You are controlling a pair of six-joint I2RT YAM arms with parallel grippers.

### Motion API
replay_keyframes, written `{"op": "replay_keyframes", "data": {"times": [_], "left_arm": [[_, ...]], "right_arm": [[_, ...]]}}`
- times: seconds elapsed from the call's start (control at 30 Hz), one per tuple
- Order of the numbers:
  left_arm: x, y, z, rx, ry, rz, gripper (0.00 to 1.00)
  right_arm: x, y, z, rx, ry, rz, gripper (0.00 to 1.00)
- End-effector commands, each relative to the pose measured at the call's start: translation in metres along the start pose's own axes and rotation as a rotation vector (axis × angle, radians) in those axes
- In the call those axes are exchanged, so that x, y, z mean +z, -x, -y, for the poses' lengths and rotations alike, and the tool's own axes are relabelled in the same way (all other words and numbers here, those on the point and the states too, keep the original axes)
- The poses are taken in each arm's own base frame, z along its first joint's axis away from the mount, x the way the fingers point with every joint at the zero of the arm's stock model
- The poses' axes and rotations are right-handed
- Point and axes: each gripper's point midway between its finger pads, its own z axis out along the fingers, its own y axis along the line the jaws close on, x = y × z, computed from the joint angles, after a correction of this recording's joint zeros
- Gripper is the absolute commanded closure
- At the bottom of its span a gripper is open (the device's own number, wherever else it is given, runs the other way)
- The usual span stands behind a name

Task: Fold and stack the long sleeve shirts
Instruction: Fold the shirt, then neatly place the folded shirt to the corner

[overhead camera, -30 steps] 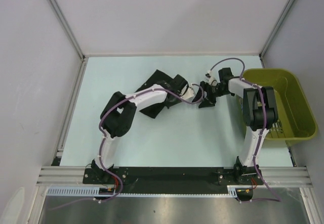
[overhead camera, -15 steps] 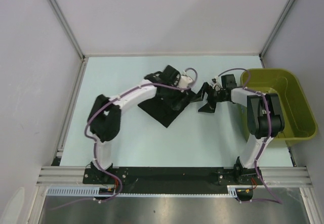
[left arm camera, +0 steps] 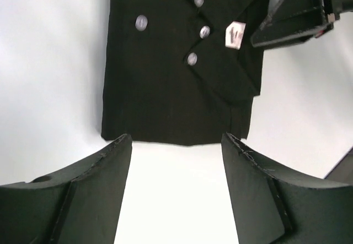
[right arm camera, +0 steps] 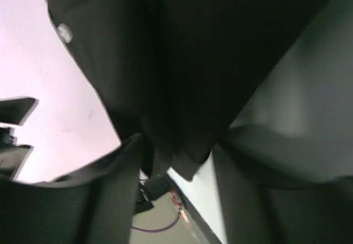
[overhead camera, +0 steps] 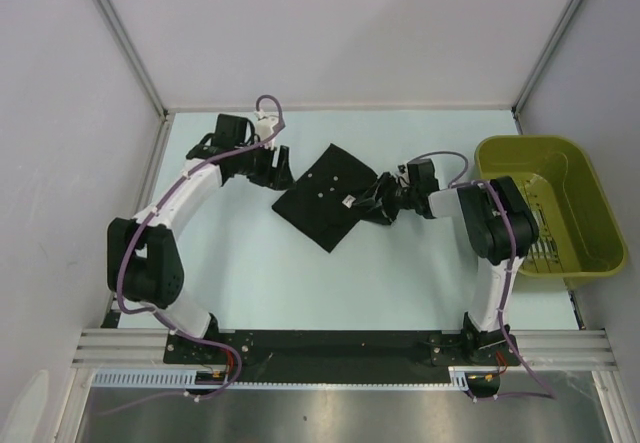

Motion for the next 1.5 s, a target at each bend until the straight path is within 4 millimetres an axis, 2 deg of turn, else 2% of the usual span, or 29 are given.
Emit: {"op": "replay_keyframes", "data": {"times": [0.0, 0.03, 0.07, 0.1, 0.17, 0.2, 0.23, 0.27, 0.3, 0.37, 0.43, 0.47, 0.5, 0.67, 0.7, 0.87, 0.97, 1.0, 1.07, 1.1, 1.13, 1.2, 1.23, 1.27, 1.33, 1.37, 1.4, 1.43, 1.47], "left_arm": [[-0.019, 0.010, 0.000, -0.076, -0.050, 0.100, 0.28], [-0.022, 0.006, -0.008, -0.092, -0.039, 0.101, 0.28], [-0.024, 0.003, -0.012, -0.096, -0.027, 0.100, 0.28], [-0.024, -0.002, -0.016, -0.103, -0.023, 0.089, 0.28], [-0.021, -0.016, -0.019, -0.028, -0.030, 0.059, 0.30], [-0.019, -0.021, -0.014, -0.002, -0.068, 0.057, 0.30], [-0.014, -0.036, -0.014, 0.036, -0.081, 0.034, 0.30], [-0.009, -0.041, -0.014, 0.059, -0.085, 0.027, 0.30], [-0.002, -0.050, -0.011, 0.080, -0.093, -0.001, 0.30], [0.014, -0.060, -0.013, 0.106, -0.108, -0.041, 0.30], [0.027, -0.058, -0.007, 0.076, -0.152, -0.043, 0.31], [0.041, -0.063, -0.011, 0.042, -0.159, -0.065, 0.32], [0.046, -0.054, -0.008, -0.001, -0.186, -0.053, 0.34], [0.077, -0.059, -0.013, -0.134, -0.236, -0.078, 0.47], [0.080, -0.061, -0.012, -0.155, -0.251, -0.082, 0.50], [0.091, -0.066, 0.005, -0.269, -0.387, -0.087, 0.52], [0.097, -0.076, 0.007, -0.316, -0.390, -0.107, 0.72], [0.097, -0.083, 0.009, -0.334, -0.391, -0.122, 0.85], [0.095, -0.096, 0.016, -0.347, -0.400, -0.151, 0.99], [0.091, -0.104, 0.023, -0.345, -0.411, -0.175, 1.00], [0.086, -0.107, 0.037, -0.309, -0.432, -0.189, 1.00], [0.077, -0.134, 0.059, -0.265, -0.458, -0.245, 1.00], [0.069, -0.138, 0.082, -0.208, -0.488, -0.255, 1.00], [0.065, -0.159, 0.093, -0.195, -0.501, -0.295, 1.00], [0.059, -0.177, 0.123, -0.131, -0.550, -0.339, 1.00], [0.051, -0.187, 0.133, -0.108, -0.574, -0.348, 0.88], [0.048, -0.187, 0.140, -0.078, -0.594, -0.328, 0.80], [0.042, -0.197, 0.143, -0.079, -0.603, -0.333, 0.70], [0.033, -0.186, 0.146, -0.036, -0.610, -0.277, 0.58]], "right_arm": [[0.025, 0.017, 0.023, 0.028, -0.052, 0.076, 0.54], [0.024, 0.018, 0.026, 0.017, -0.065, 0.067, 0.80], [0.021, 0.025, 0.023, -0.004, -0.077, 0.072, 0.93], [0.015, 0.021, 0.036, -0.019, -0.129, 0.045, 1.00], [0.006, 0.021, 0.042, -0.028, -0.140, 0.022, 1.00], [-0.003, 0.020, 0.051, -0.079, -0.167, -0.011, 1.00], [-0.008, 0.017, 0.058, -0.119, -0.204, -0.052, 1.00], [-0.011, 0.023, 0.053, -0.176, -0.212, -0.067, 1.00], [-0.019, 0.018, 0.060, -0.178, -0.256, -0.109, 1.00], [-0.026, 0.025, 0.067, -0.266, -0.290, -0.130, 1.00], [-0.031, 0.032, 0.063, -0.323, -0.307, -0.142, 1.00], [-0.031, 0.032, 0.066, -0.328, -0.317, -0.158, 1.00], [-0.031, 0.036, 0.061, -0.346, -0.317, -0.160, 1.00], [-0.029, 0.050, 0.061, -0.425, -0.345, -0.161, 1.00], [-0.028, 0.055, 0.055, -0.448, -0.338, -0.157, 1.00], [-0.026, 0.062, 0.054, -0.497, -0.347, -0.188, 1.00], [-0.023, 0.064, 0.058, -0.508, -0.350, -0.210, 1.00], [-0.022, 0.064, 0.059, -0.513, -0.353, -0.217, 1.00], [-0.020, 0.073, 0.052, -0.552, -0.347, -0.218, 1.00], [-0.017, 0.075, 0.056, -0.550, -0.352, -0.229, 1.00], [-0.016, 0.084, 0.046, -0.573, -0.343, -0.217, 1.00], [-0.008, 0.086, 0.045, -0.599, -0.331, -0.238, 1.00], [-0.006, 0.086, 0.040, -0.606, -0.322, -0.250, 1.00], [0.001, 0.088, 0.027, -0.662, -0.297, -0.260, 1.00], [0.011, 0.072, 0.028, -0.735, -0.264, -0.358, 1.00], [0.015, 0.073, 0.015, -0.799, -0.238, -0.369, 1.00], [0.025, 0.056, 0.017, -0.882, -0.210, -0.442, 1.00], [0.029, 0.050, 0.015, -0.929, -0.194, -0.472, 1.00], [0.034, 0.049, 0.002, -1.011, -0.164, -0.480, 1.00]]}}
